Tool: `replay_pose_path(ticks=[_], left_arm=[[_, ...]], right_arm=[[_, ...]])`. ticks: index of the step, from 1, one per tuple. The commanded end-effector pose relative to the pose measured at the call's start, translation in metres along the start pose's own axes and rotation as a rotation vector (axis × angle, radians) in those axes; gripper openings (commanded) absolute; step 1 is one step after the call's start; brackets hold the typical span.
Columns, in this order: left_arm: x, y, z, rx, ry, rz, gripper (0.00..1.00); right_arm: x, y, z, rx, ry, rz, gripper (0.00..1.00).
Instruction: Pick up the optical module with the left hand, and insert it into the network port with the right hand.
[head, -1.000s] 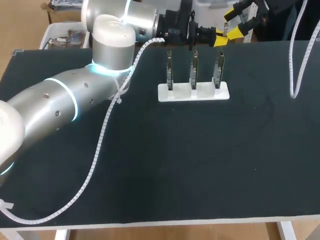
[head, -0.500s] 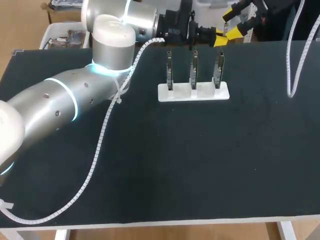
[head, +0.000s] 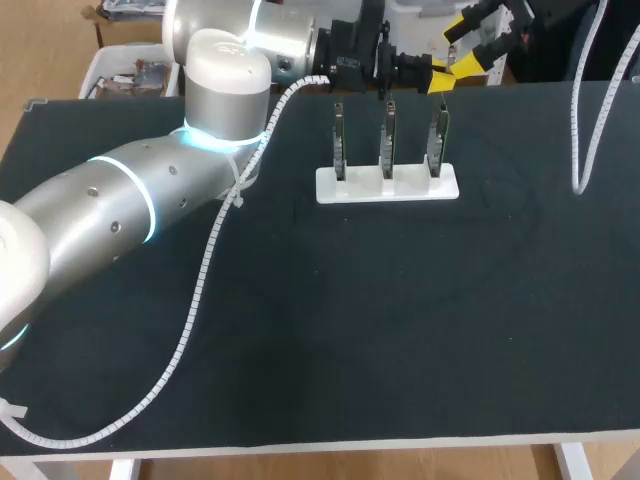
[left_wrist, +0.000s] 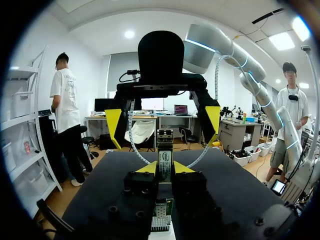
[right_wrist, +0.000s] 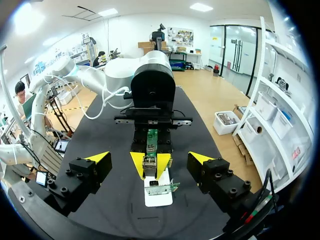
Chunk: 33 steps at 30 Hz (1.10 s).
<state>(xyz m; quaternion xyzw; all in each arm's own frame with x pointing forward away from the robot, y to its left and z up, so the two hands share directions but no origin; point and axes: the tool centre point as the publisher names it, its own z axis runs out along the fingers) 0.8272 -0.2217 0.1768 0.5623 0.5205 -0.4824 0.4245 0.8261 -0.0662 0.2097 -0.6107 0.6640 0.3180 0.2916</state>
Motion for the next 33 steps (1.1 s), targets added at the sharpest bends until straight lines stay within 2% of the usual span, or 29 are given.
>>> replay_pose_path(ticks=[1, 2, 3, 5, 6, 30, 31, 32, 33], left_arm=[[-0.0001, 0.0099, 0.0024, 0.052, 0.002, -0.001, 0.00], [-0.0001, 0.0099, 0.0024, 0.052, 0.002, -0.001, 0.00], [-0.0001, 0.0099, 0.0024, 0.052, 0.002, -0.001, 0.00], [-0.0001, 0.0099, 0.0024, 0.052, 0.002, -0.001, 0.00], [-0.0001, 0.0099, 0.0024, 0.052, 0.002, -0.001, 0.00], [-0.0001, 0.0099, 0.0024, 0.052, 0.002, -0.001, 0.00], [-0.0001, 0.0099, 0.0024, 0.052, 0.002, -0.001, 0.44], [-0.0001, 0.0099, 0.0024, 0.052, 0.002, -0.001, 1.00], [-0.0001, 0.0099, 0.0024, 0.052, 0.002, -0.001, 1.00]], right_arm=[[-0.0008, -0.0023, 0.0009, -0.012, -0.013, -0.004, 1.00], [-0.0011, -0.0023, 0.0011, -0.016, -0.016, -0.004, 0.84], [-0.0013, -0.0021, 0.0016, -0.018, -0.011, -0.007, 0.38], [-0.0017, -0.0016, 0.0024, -0.020, -0.012, -0.011, 0.05], [-0.0019, -0.0015, 0.0025, -0.021, -0.013, -0.011, 0.00], [-0.0008, 0.0008, 0.0027, -0.016, -0.011, -0.008, 0.00], [-0.0008, 0.0009, 0.0028, -0.015, -0.013, -0.007, 0.00], [-0.0008, 0.0010, 0.0028, -0.014, -0.014, -0.006, 0.00], [-0.0008, 0.0012, 0.0028, -0.013, -0.015, -0.006, 0.00]])
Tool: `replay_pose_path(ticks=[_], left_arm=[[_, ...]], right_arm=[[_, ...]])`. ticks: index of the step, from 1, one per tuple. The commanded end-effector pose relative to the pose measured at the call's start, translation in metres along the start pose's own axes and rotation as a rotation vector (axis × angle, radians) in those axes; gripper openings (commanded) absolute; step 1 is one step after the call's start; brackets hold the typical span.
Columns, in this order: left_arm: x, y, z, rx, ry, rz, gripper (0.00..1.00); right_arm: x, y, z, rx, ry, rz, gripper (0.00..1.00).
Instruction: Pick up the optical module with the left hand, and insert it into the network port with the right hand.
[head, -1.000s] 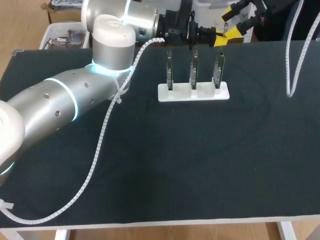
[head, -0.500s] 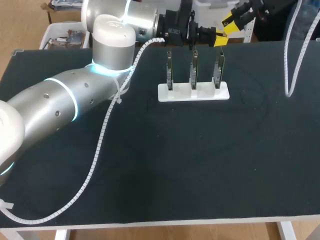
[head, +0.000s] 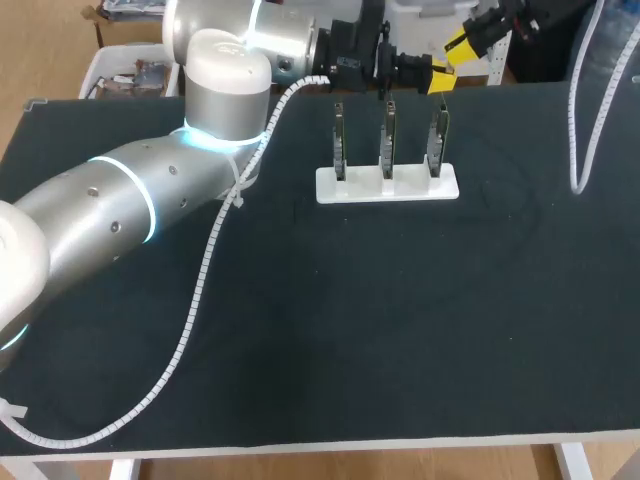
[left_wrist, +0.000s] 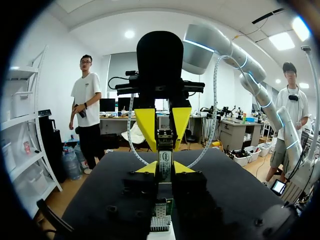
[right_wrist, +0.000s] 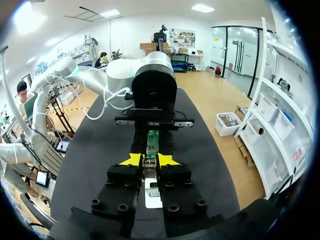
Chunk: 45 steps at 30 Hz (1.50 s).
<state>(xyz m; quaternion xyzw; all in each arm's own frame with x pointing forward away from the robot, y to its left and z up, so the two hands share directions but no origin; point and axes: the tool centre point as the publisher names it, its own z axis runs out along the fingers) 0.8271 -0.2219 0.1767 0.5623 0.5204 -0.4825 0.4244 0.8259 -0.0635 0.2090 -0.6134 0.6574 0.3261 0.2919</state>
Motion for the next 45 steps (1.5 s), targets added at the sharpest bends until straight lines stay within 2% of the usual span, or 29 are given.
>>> replay_pose_path(ticks=[1, 14, 22, 27, 30, 37, 45], left_arm=[[0.000, 0.010, 0.002, 0.051, 0.002, -0.001, 1.00], [0.000, 0.010, 0.001, 0.062, -0.006, 0.000, 1.00], [-0.002, 0.012, -0.005, 0.036, 0.030, -0.006, 1.00], [-0.010, 0.013, -0.017, 0.025, 0.094, 0.026, 1.00], [-0.014, 0.014, -0.025, 0.018, 0.161, 0.058, 1.00], [-0.021, 0.014, -0.052, -0.030, 0.284, 0.056, 1.00], [-0.023, 0.007, -0.075, -0.078, 0.344, 0.049, 1.00]], right_arm=[[0.000, 0.001, 0.000, 0.004, -0.003, 0.002, 0.00], [0.000, 0.002, -0.001, 0.021, -0.008, 0.008, 0.00], [0.000, 0.000, -0.002, 0.030, -0.009, 0.010, 0.00], [0.000, -0.001, -0.003, 0.033, -0.011, 0.009, 0.00], [0.000, -0.001, -0.003, 0.033, -0.013, 0.010, 0.00], [0.001, -0.002, -0.003, 0.035, -0.017, 0.012, 0.00], [0.003, -0.001, -0.001, 0.035, -0.005, 0.005, 0.00]])
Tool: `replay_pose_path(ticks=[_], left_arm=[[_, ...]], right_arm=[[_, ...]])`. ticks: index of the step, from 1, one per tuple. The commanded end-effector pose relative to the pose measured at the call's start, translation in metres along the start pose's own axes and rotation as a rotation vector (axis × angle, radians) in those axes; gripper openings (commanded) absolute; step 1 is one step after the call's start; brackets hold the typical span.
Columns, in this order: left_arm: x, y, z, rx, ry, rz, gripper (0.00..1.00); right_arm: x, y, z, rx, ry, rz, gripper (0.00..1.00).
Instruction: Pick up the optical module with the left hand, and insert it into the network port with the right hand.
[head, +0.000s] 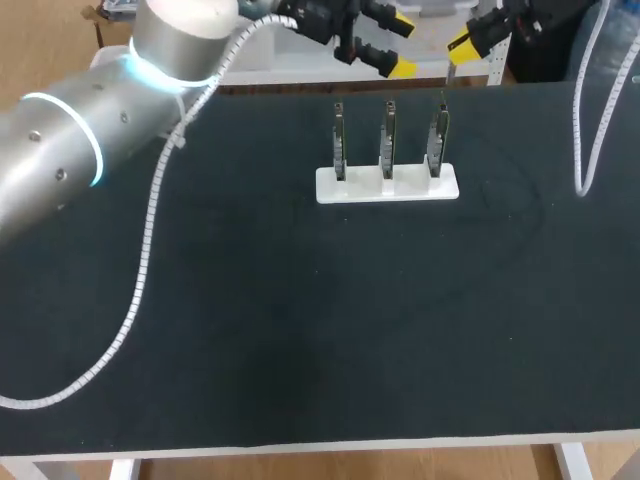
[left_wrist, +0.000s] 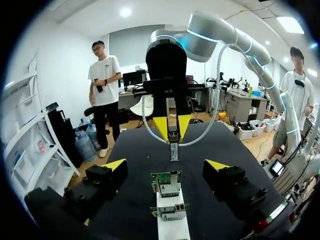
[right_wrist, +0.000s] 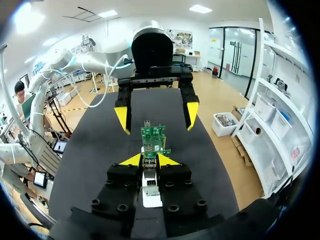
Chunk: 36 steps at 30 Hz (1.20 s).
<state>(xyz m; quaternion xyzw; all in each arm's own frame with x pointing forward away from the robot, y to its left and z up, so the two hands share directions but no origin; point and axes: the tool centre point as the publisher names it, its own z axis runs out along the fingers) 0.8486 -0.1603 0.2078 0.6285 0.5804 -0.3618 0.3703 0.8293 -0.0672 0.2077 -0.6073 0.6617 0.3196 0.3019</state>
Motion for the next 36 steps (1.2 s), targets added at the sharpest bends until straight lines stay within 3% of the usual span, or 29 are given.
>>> replay_pose_path(ticks=[1, 11, 27, 36], left_arm=[[0.000, -0.008, -0.009, -0.013, 0.051, -0.004, 1.00], [0.007, -0.019, -0.006, 0.015, 0.202, -0.002, 1.00], [0.014, -0.020, -0.008, 0.015, 0.217, -0.076, 1.00], [0.019, -0.023, 0.005, 0.025, 0.227, -0.123, 1.00]], right_arm=[[0.000, 0.003, 0.001, 0.008, 0.000, 0.003, 0.00], [0.000, 0.004, 0.002, 0.009, -0.002, 0.006, 0.00], [-0.001, 0.007, 0.003, 0.008, 0.000, 0.005, 0.00], [0.000, 0.008, 0.002, 0.010, -0.002, 0.005, 0.00]])
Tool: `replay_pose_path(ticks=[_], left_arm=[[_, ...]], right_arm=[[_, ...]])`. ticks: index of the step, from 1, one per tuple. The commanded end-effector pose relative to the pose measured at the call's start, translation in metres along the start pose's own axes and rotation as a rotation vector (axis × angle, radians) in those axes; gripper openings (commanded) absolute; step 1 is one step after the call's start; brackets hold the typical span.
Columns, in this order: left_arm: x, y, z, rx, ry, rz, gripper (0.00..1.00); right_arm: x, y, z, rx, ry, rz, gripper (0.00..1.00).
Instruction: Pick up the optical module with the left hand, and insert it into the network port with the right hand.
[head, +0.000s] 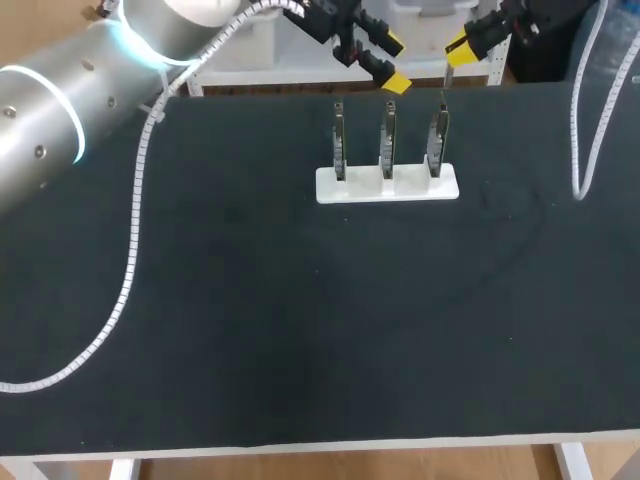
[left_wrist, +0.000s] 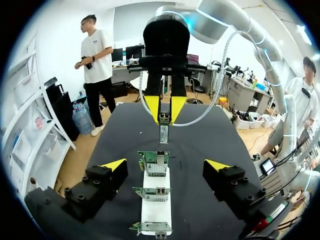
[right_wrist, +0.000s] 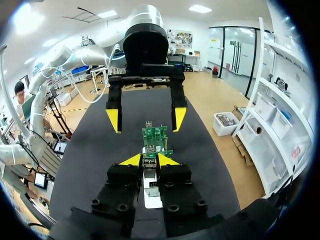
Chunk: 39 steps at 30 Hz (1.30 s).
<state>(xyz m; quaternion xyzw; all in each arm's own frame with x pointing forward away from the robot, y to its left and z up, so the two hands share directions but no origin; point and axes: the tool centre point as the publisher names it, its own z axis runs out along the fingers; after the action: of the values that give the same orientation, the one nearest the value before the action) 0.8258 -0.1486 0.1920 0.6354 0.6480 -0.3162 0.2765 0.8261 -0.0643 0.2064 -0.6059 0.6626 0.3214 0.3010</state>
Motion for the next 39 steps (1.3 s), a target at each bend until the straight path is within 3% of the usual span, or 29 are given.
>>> replay_pose_path(ticks=[1, 15, 39], left_arm=[[0.000, 0.001, 0.009, 0.008, 0.006, -0.014, 1.00], [0.004, -0.004, 0.024, -0.007, 0.065, -0.003, 1.00], [0.009, -0.001, 0.031, -0.030, 0.044, -0.040, 1.00]], right_arm=[[0.000, 0.005, -0.001, 0.013, 0.000, 0.001, 0.00], [0.005, 0.009, -0.006, 0.014, 0.011, 0.003, 0.00], [0.005, 0.009, -0.009, -0.001, 0.028, -0.006, 0.00]])
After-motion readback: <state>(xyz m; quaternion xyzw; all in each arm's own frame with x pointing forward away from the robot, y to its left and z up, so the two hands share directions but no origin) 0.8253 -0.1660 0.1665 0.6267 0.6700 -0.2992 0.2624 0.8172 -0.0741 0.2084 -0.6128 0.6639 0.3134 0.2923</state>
